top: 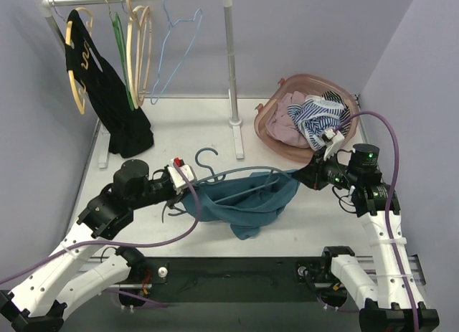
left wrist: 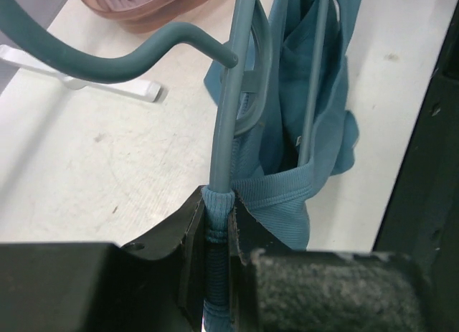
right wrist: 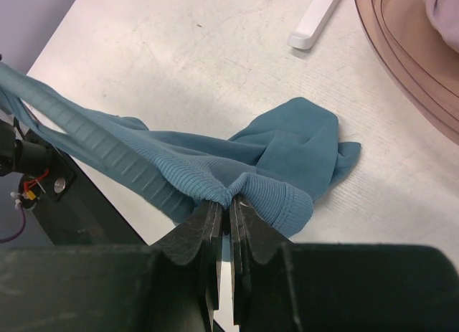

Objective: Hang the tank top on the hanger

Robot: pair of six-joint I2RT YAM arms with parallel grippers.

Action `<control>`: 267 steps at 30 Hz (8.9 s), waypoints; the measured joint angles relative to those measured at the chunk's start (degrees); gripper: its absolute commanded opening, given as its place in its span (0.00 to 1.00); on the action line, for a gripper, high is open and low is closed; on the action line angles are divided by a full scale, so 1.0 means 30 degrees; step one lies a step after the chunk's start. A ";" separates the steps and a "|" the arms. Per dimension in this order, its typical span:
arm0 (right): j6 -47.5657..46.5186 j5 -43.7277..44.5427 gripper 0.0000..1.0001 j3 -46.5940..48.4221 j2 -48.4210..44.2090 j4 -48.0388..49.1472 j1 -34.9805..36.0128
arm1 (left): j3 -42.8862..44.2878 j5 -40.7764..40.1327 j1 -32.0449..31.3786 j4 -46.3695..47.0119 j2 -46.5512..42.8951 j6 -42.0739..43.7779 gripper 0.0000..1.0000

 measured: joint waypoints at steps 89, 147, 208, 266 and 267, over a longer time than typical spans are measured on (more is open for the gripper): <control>-1.0724 -0.1180 0.65 0.9704 0.3009 -1.1519 0.6455 | 0.9945 -0.9624 -0.9661 -0.2798 0.7009 0.4175 0.00; -1.0528 -0.3410 0.00 1.4134 0.5428 -1.3486 0.7089 | 0.8765 -0.6258 -1.0120 0.0933 0.6404 0.2718 0.19; -1.1970 -0.3147 0.76 1.4098 0.4743 -1.2925 0.6623 | 0.5778 0.4437 -0.2667 -0.4036 0.2346 -0.6025 0.00; -0.2317 -0.3606 0.84 0.5792 0.0000 -0.3038 -0.0874 | -0.1909 -0.6900 1.3894 0.2273 0.1982 -1.0673 0.00; -0.2331 -0.3745 0.84 0.5705 -0.0015 -0.3038 -0.0882 | -0.1800 -0.6885 1.3894 0.2266 0.2025 -1.0535 0.00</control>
